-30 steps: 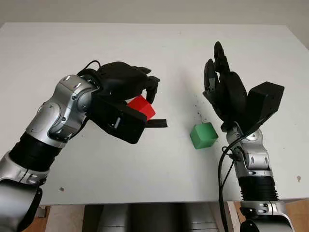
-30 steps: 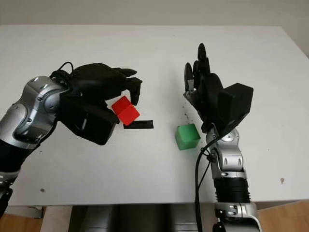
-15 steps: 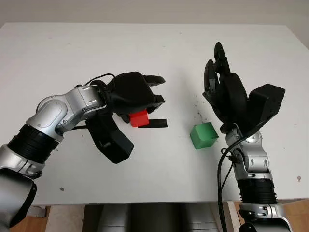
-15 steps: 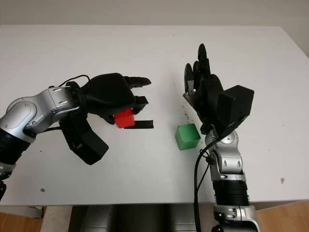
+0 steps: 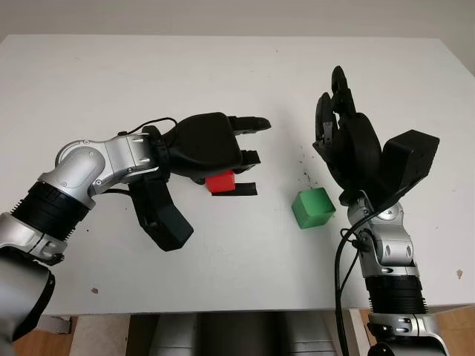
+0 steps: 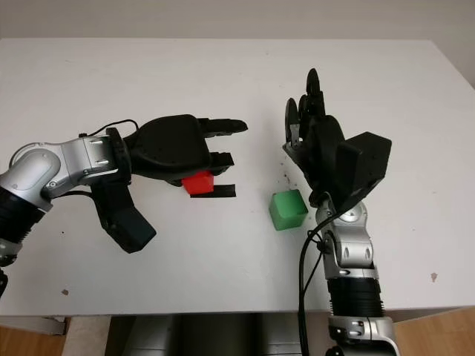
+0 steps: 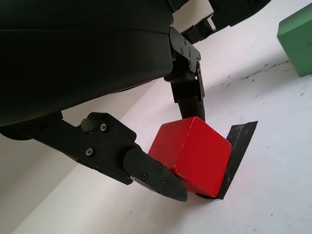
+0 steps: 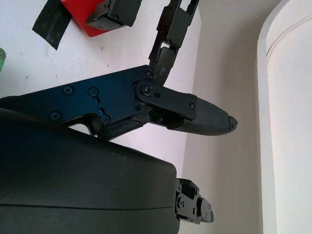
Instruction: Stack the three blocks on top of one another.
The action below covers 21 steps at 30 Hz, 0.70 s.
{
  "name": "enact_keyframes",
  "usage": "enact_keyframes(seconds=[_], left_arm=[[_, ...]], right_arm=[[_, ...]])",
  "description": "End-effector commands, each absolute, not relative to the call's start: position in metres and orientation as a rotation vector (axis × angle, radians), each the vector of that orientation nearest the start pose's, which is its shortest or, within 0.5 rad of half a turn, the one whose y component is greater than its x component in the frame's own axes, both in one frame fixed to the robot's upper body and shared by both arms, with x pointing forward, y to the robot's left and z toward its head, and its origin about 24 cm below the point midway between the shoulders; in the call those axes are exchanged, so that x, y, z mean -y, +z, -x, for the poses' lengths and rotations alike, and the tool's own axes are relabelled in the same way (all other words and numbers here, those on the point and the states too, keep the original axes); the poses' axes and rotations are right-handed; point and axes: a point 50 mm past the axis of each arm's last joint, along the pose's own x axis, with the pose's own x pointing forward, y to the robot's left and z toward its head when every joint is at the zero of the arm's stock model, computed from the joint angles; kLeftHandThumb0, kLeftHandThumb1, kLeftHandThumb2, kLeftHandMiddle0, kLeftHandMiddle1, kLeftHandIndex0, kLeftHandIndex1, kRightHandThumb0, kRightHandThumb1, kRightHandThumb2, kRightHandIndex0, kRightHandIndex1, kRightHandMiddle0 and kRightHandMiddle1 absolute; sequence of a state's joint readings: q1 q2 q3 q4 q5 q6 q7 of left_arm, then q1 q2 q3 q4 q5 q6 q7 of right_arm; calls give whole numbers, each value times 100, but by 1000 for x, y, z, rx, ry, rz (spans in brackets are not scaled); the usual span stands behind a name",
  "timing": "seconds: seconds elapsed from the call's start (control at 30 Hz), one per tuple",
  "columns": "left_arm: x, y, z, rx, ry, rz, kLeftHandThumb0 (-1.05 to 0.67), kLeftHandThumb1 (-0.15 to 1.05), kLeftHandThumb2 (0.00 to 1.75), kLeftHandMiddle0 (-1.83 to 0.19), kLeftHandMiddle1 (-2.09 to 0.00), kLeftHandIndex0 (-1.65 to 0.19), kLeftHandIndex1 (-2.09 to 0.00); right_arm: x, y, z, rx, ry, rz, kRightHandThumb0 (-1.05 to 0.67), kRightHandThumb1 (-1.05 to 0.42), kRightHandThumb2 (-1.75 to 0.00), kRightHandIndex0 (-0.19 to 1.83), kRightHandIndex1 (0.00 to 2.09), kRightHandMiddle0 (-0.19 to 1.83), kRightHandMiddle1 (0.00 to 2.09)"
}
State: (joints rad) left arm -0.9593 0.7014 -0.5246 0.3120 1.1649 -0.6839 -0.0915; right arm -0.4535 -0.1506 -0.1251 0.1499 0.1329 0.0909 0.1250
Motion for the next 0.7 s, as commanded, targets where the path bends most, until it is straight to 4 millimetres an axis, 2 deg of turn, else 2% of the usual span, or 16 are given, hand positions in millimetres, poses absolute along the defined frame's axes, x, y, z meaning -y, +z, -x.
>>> enact_keyframes(seconds=[0.0, 0.67], left_arm=[[-102, 211, -339, 981, -703, -2124, -34, 92, 6, -2, -5, -42, -147], [-99, 208, -339, 989, -740, -2101, -38, 90, 5, -5, -6, -43, -141]], right_arm=[[170, 136, -329, 237, 109, -6, -61, -105, -69, -19, 0, -19, 0], [168, 133, -329, 230, 80, -17, -63, -105, -66, -19, 0, -19, 0]])
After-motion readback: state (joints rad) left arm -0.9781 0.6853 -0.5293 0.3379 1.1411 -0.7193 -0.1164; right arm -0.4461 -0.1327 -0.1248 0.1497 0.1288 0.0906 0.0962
